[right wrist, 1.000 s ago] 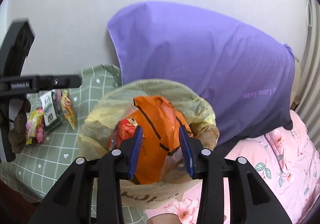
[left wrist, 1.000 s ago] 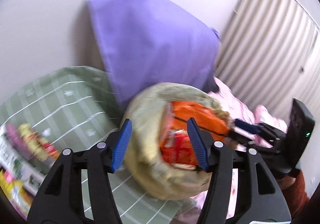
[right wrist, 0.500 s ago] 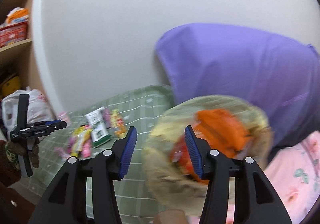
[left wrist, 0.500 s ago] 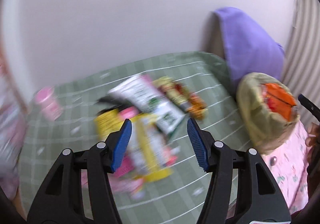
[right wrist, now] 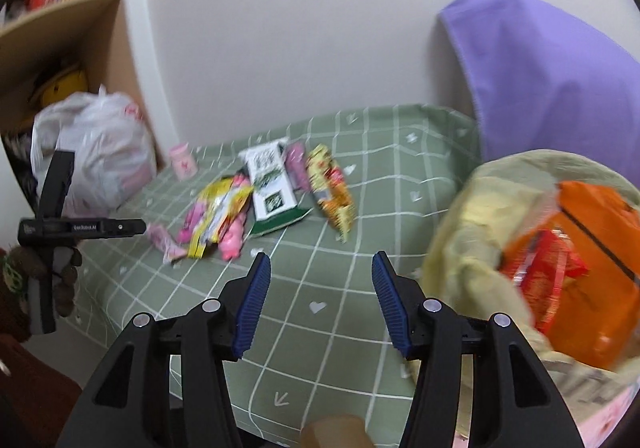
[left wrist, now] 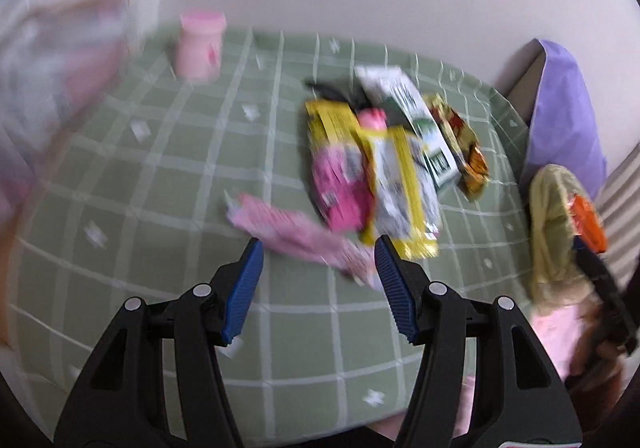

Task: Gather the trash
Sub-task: 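Grasp the pink candy stick with the left gripper while the right gripper reaches the yellow wrapper, then lift the pink candy stick with the left gripper while the right gripper lifts the yellow-white bar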

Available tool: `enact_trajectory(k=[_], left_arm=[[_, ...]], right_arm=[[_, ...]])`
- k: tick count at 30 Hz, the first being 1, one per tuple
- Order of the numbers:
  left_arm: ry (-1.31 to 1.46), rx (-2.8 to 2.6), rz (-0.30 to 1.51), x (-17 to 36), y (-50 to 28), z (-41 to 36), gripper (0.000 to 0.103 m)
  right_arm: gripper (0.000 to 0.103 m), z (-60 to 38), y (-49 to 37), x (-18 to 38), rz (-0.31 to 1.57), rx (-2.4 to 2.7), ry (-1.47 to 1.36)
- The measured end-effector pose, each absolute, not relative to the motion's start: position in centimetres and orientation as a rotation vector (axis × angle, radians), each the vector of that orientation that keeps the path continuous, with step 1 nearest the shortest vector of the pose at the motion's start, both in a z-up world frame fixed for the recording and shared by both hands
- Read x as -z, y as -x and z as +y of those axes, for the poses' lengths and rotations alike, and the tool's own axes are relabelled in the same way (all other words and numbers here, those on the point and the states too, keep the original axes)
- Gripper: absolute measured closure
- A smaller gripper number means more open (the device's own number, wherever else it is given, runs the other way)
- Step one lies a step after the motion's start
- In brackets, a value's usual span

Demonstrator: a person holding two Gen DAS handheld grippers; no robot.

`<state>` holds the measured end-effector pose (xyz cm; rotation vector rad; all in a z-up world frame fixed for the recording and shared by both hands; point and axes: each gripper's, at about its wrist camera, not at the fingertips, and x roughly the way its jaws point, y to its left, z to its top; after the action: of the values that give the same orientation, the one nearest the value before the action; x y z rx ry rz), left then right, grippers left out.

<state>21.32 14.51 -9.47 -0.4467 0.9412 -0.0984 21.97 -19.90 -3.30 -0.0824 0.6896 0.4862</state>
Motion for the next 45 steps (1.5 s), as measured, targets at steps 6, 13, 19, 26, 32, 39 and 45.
enact_trajectory(k=[6,13,19,26,32,39,45], left_arm=[[0.477,0.055,0.965,10.7,-23.4,14.5,0.048],[0.409,-0.043,1.023,11.7,-26.5,15.1,0.054],[0.377,0.023,1.013,10.6,-26.4,15.9,0.093],[0.269,-0.006,0.893,7.2,-24.6,16.9,0.094],[0.307,0.001,0.869,6.7,-24.3,18.4,0.094],[0.319,0.056,0.923,7.9,-24.4,17.7,0.093],[0.327,0.113,0.99,9.1,-24.5,16.5,0.084]], right_arm=[[0.054,-17.9,-22.5,4.1,0.708,-0.489,0.108],[0.054,-15.9,-23.2,5.4,0.761,-0.431,0.125],[0.054,-13.1,-25.1,6.0,0.774,-0.498,0.088],[0.054,-7.0,-29.0,7.5,0.852,-0.589,0.104],[0.056,-2.4,-31.6,9.4,0.898,-0.621,0.107],[0.087,-1.0,-31.5,10.0,0.935,-0.679,0.149],[0.089,-3.7,-30.2,8.3,0.897,-0.644,0.132]])
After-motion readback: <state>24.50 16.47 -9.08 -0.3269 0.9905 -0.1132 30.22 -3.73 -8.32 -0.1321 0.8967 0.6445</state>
